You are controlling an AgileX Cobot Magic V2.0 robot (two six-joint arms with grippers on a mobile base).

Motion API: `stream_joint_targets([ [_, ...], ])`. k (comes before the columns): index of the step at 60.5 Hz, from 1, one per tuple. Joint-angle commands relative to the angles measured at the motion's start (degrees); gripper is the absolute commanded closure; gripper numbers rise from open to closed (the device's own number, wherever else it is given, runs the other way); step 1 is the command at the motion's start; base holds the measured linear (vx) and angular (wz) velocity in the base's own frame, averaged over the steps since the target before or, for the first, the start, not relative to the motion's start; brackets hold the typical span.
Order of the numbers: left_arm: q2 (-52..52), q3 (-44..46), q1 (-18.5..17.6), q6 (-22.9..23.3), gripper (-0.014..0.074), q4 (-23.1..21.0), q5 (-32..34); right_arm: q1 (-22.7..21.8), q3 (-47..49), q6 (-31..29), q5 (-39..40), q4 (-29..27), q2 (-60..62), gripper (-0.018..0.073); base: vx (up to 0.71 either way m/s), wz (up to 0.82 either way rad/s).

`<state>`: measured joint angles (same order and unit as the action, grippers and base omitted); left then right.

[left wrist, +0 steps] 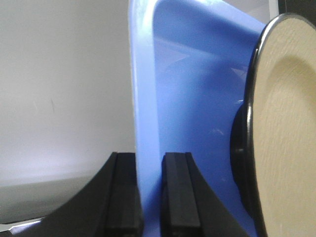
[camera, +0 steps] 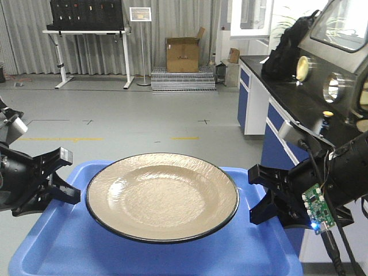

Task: Place disk in tray to left cabinet
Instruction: 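Hold the tray level with both grippers while the base turns away, then hold the tray with both grippers while driving to the open cabinet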

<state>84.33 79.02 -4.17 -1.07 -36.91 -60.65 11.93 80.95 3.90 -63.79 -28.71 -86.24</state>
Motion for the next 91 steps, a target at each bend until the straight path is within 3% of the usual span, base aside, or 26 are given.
stream_joint_targets([
  [1, -2.7, 2.2, -1.5, 0.6, 0.0596, -8.7, 0.7, 0.7, 2.2, -1.2, 2.8, -7.3, 2.2, 0.0561, 0.5, 0.1],
  [91, -2.7, 2.2, -1.5, 0.6, 0.0596, -8.7, 0.6, 0.7, 2.2, -1.2, 2.8, -7.3, 2.2, 0.0561, 0.55, 0.11],
])
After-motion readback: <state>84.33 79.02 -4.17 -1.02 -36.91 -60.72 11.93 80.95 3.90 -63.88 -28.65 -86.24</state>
